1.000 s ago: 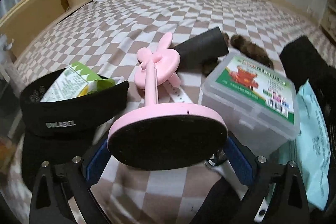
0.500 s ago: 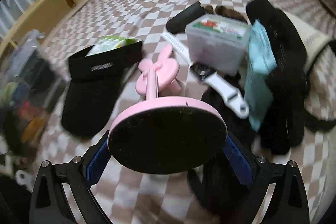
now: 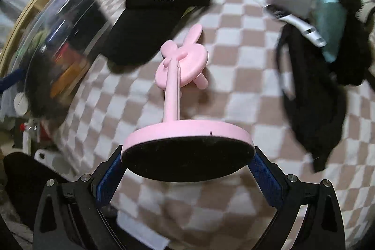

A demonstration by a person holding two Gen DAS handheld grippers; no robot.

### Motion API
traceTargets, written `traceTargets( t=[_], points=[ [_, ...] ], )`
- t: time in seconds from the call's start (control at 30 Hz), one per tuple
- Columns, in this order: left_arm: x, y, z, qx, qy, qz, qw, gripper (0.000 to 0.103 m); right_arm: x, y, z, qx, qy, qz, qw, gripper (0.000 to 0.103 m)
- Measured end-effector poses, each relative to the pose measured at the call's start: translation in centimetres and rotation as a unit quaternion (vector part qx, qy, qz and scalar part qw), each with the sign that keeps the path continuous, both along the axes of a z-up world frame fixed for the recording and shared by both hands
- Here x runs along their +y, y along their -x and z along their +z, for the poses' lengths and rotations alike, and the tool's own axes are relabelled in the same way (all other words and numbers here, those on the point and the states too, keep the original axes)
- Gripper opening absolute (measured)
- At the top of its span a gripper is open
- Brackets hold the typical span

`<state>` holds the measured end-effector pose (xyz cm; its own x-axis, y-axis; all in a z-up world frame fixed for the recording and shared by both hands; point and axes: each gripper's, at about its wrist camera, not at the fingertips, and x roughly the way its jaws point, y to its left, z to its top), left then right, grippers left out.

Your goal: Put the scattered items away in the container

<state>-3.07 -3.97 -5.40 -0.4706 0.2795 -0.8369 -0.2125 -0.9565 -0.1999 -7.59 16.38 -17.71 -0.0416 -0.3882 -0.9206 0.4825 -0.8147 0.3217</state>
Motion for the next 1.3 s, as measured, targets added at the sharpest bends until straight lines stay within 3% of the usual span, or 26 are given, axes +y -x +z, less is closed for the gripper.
traceTargets(
  t=[0.17, 0.27, 0.37, 0.47, 0.57, 0.7, 0.73, 0.87, 1.13, 1.3],
  points=[
    [-1.0, 0.1, -0.2, -0.01, -0.007, 0.018, 0.9998, 0.103, -3.7, -3.3, 0.7, -0.01, 0.046, 0.072, 0.996, 0.101],
    [-1.1, 0.1, -0.6, -0.019, -0.005, 0.019, 0.9996, 0.103, -5.6, -4.9, 2.7, 0.011, 0.068, 0.118, 0.991, 0.103],
    [-0.8, 0.0, -0.8, -0.027, 0.0, 0.015, 0.9995, 0.103, -5.5, -4.5, 4.4, 0.043, 0.07, 0.122, 0.989, 0.103],
    [-0.4, -0.2, -0.9, -0.028, -0.001, 0.008, 0.9996, 0.103, -3.2, -1.6, 6.0, 0.086, 0.064, 0.074, 0.992, 0.103],
    [-0.1, -0.4, -0.5, -0.021, -0.007, -0.002, 0.9997, 0.103, -0.4, 2.8, 6.4, 0.128, 0.028, 0.0, 0.991, 0.103],
    [0.4, -0.3, -0.4, -0.018, -0.009, -0.011, 0.9997, 0.103, 2.3, 8.7, 4.9, 0.151, -0.002, -0.061, 0.987, 0.101],
    [0.5, -0.2, -0.4, -0.019, -0.009, -0.013, 0.9997, 0.103, 2.7, 10.1, 4.3, 0.158, -0.011, -0.068, 0.985, 0.094],
    [0.5, 0.4, -0.9, -0.028, -0.012, -0.014, 0.9994, 0.103, 2.9, 13.8, 2.1, 0.168, -0.036, -0.066, 0.983, 0.079],
    [0.0, 2.0, -2.0, -0.052, -0.02, -0.008, 0.9984, 0.103, -0.1, 19.4, -1.1, 0.171, -0.049, -0.02, 0.984, 0.08],
    [0.0, 2.7, -2.3, -0.059, -0.028, -0.013, 0.9978, 0.103, -3.2, 20.9, -2.5, 0.215, -0.103, 0.018, 0.971, 0.08]
  ],
)
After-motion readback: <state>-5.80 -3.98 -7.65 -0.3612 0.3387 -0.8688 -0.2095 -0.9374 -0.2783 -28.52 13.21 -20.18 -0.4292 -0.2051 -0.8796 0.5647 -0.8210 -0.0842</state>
